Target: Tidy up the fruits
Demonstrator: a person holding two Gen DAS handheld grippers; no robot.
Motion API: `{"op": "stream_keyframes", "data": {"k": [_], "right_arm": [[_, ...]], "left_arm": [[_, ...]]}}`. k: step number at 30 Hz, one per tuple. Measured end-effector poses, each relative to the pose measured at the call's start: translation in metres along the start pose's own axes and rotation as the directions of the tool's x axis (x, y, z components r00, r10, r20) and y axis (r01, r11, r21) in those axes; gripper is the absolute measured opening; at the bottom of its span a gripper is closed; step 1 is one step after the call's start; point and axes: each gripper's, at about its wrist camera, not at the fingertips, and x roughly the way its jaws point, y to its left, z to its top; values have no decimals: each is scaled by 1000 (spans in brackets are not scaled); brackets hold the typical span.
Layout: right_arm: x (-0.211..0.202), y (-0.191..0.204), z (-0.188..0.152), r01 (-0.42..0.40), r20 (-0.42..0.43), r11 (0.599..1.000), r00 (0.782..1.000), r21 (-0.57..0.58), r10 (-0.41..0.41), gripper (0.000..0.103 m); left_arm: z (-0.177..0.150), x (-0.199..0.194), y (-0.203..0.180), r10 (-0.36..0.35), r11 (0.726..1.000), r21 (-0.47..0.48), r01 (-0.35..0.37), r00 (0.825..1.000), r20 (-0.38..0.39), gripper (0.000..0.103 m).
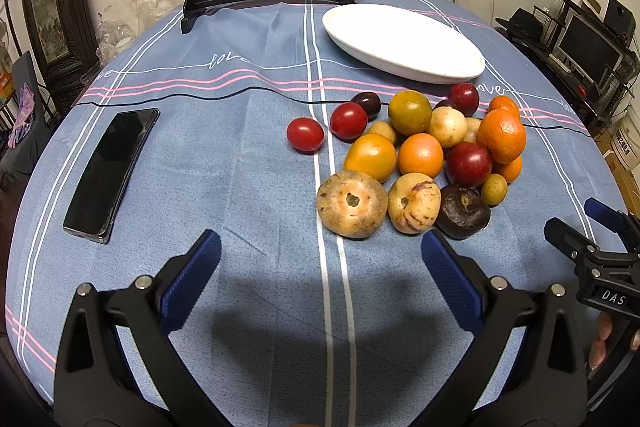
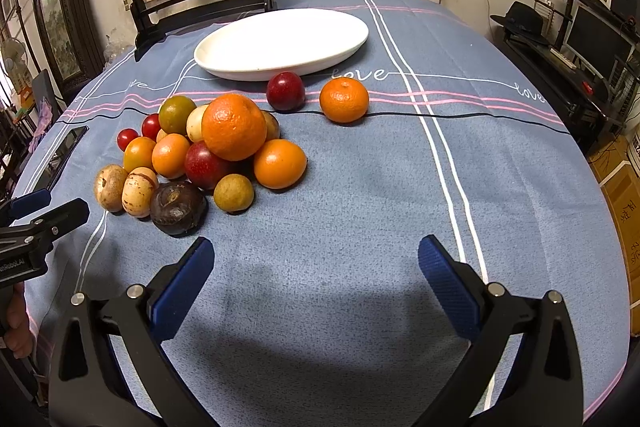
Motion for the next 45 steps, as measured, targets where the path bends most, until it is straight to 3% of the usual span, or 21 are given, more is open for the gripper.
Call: {"op": "stream_keyframes", "data": {"k": [21, 25, 32, 35, 40, 43, 45], "right_arm": [[1, 1, -1, 6, -5, 1000, 1000, -3, -6, 102], [1, 1, -1, 10, -5, 1000, 1000, -4, -10, 102], [8, -2, -1, -1, -17, 1000, 1000, 1, 1, 102], [10, -3, -2, -16, -24, 1000, 1000, 2, 16, 102], [12, -7, -2, -26, -24, 1000, 999, 6, 26, 102], [11, -9, -1, -27, -27, 1000, 999, 1, 27, 102], [11, -9, -1, -32, -33, 999, 999, -8, 32, 102]], "left_arm": [[-2, 0, -2, -1, 1000, 4, 1, 1000, 0, 101], [-9, 1, -1, -35, 999, 33, 34, 999, 23, 101], [-17, 19, 6, -29, 998, 62, 31, 999, -43, 100], [-13, 25, 5, -49, 995, 81, 54, 997, -60, 92], [-1, 46, -8, -61, 987, 143, 76, 993, -104, 88], [8, 55, -12, -86, 984, 147, 105, 988, -130, 80], [11, 56, -14, -102, 978, 165, 124, 986, -134, 67]]}}
